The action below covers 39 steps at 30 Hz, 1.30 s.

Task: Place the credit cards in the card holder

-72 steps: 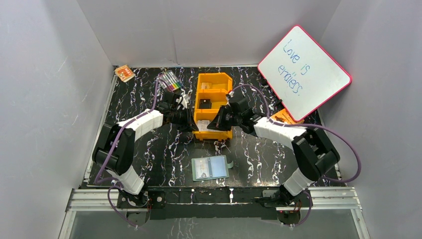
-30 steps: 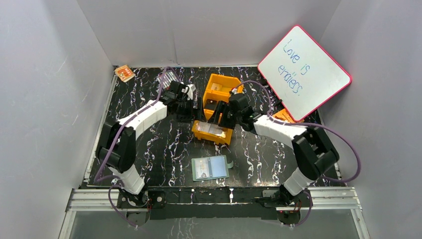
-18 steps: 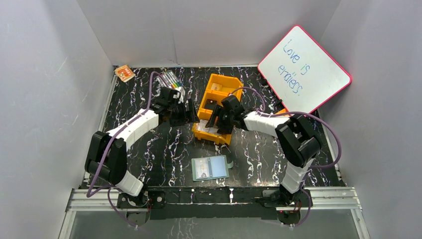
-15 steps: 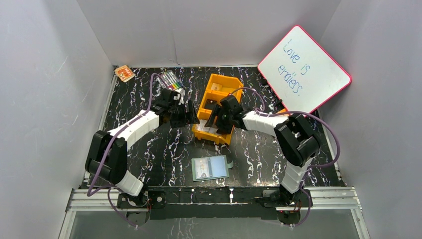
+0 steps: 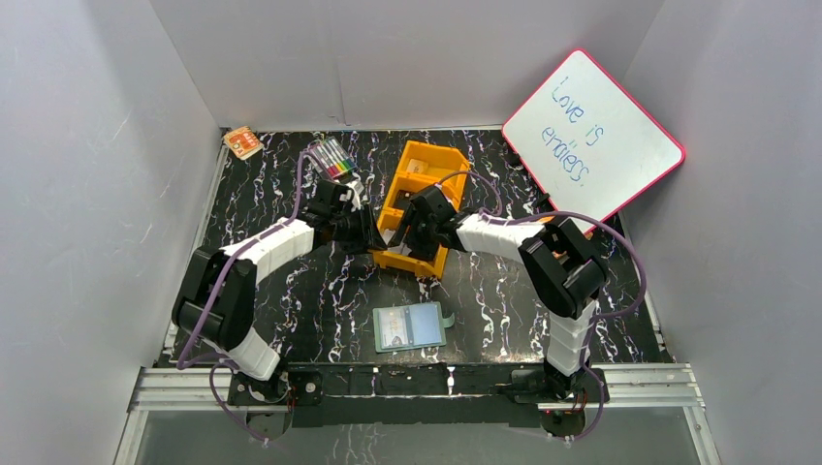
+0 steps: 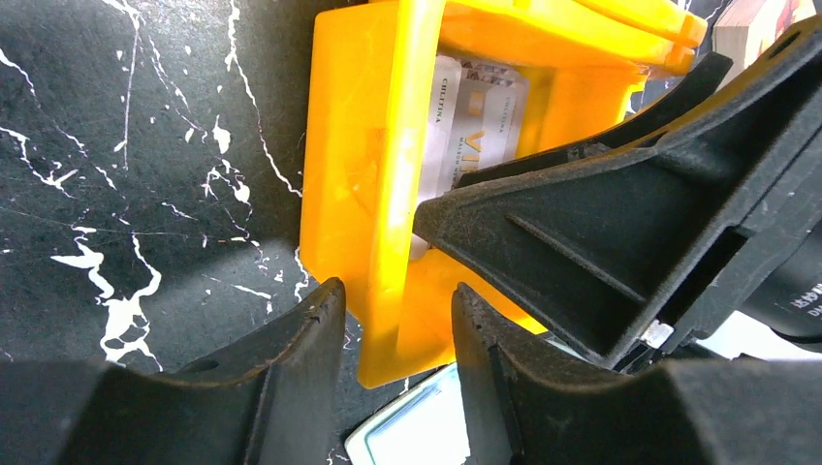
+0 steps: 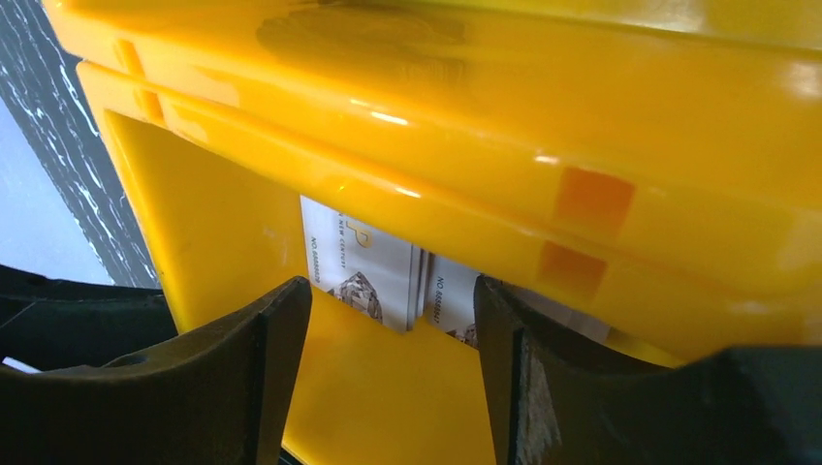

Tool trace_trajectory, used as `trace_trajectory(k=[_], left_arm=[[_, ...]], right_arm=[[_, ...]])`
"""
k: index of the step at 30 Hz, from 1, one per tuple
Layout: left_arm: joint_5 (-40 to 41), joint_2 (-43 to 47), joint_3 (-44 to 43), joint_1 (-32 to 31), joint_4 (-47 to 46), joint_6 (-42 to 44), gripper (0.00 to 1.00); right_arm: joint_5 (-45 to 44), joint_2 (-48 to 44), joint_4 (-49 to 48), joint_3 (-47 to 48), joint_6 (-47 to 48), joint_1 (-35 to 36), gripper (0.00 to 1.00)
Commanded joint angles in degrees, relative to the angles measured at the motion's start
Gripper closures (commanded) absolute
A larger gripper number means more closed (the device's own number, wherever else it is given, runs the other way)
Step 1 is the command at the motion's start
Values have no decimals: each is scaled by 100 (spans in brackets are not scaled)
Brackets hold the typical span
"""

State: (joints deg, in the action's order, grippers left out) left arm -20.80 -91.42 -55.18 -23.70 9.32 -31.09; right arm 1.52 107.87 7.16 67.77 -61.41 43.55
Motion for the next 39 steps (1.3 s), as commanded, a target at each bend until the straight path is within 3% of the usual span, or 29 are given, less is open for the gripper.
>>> trace_trajectory(k=[1,4,13,18,39], left_arm=[[-325,76,42,24,-114,19,61],[-365,61,19,24,-117,15,64],[-277,76,-27,24,3,74,67],[-153,60,-79,28,107,136,69],[-99,85,-148,31,193,147,75]], right_arm=[[-85,291,318,131,-3,47,33],[-58,356,375,67,38,65,41],[53,146,119,-299,118,68,82],[37,-187,26,-405,213,57,99],[-94,-1795,-80,-1047,232,-49,100]])
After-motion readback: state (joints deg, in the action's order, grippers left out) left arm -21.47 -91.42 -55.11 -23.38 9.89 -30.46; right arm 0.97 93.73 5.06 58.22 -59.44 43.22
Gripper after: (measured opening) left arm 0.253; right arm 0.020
